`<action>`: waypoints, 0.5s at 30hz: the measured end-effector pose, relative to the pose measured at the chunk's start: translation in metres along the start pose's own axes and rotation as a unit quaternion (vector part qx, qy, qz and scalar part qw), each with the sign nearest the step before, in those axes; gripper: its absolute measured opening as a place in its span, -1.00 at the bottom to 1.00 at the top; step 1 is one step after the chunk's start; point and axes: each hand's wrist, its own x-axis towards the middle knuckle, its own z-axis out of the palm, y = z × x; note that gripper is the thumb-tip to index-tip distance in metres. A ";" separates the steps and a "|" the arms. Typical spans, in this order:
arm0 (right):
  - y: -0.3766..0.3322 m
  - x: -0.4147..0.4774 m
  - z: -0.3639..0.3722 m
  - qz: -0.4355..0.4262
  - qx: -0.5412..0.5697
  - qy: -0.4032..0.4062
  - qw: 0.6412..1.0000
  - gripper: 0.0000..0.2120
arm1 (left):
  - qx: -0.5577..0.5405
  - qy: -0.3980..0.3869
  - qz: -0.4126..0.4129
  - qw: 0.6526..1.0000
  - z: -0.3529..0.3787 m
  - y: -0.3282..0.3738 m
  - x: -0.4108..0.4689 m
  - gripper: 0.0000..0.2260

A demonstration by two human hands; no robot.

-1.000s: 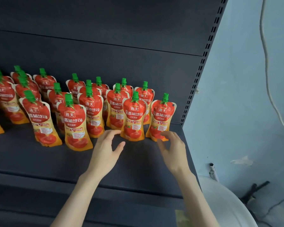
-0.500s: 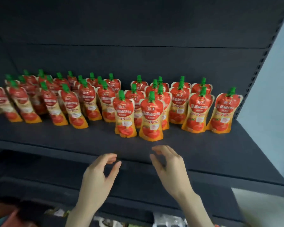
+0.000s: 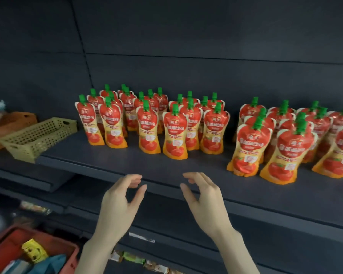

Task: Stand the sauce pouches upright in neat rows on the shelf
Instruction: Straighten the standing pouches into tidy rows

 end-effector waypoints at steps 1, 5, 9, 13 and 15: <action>-0.005 0.013 0.012 -0.006 0.001 0.001 1.000 -0.76 | -0.005 0.006 0.000 1.000 -0.005 -0.010 0.010 -0.80; -0.024 0.065 0.065 -0.023 0.014 0.000 1.000 -0.76 | -0.023 0.030 -0.012 0.999 -0.024 -0.056 0.050 -0.81; -0.045 0.115 0.115 -0.029 0.042 -0.004 0.999 -0.75 | -0.042 0.055 -0.036 0.997 -0.049 -0.102 0.093 -0.82; -0.059 0.154 0.163 -0.013 0.060 -0.021 0.998 -0.73 | -0.073 0.100 -0.065 0.990 -0.069 -0.149 0.125 -0.79; -0.067 0.168 0.184 -0.002 0.075 -0.014 0.997 -0.70 | -0.088 0.107 -0.091 0.986 -0.075 -0.171 0.139 -0.71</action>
